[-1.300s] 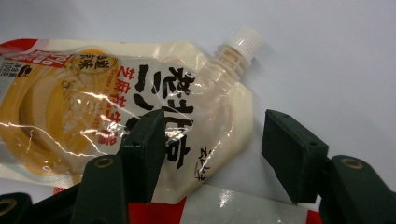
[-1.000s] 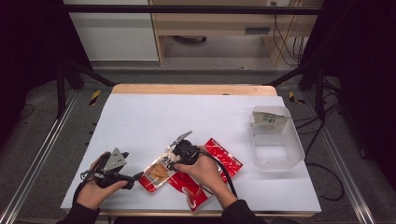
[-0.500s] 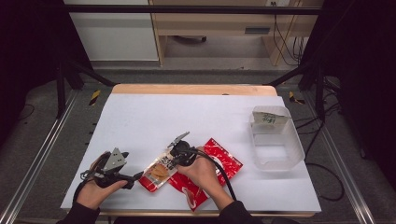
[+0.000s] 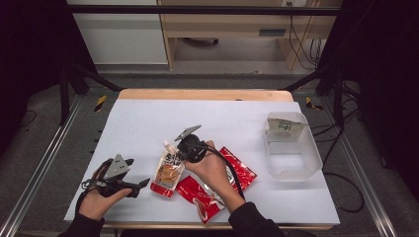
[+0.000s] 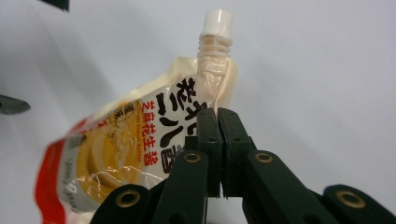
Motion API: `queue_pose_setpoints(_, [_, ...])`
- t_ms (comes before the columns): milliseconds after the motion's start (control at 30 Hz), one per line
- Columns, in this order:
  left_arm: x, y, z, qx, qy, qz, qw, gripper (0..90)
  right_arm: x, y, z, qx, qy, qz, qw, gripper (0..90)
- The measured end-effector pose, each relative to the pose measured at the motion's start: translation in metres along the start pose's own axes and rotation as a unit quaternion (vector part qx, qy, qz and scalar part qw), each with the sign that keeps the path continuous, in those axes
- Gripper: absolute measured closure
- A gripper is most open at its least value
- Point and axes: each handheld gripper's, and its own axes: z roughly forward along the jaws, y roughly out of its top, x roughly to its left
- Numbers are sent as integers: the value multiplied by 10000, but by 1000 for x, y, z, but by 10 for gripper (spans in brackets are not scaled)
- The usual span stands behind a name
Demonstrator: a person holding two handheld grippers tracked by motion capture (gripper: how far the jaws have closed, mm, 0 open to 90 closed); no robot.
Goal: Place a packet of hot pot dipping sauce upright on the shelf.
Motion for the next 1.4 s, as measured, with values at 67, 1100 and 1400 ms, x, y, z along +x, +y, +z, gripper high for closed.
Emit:
queue_pose_setpoints(67, [1,1,-2,-34,13,-34,10000,113,-2,6,-7,-108,-4,-25,9999,892])
queue_pose_setpoints(1100, [-7,82,-12,-493,-322,463,9972,216,-2,25,-105,-991,306,-1213,9872,895])
queue_pose_setpoints(1400, [-11,101,-1,-414,-703,701,9942,264,3,12,-118,-987,470,-1393,9842,894])
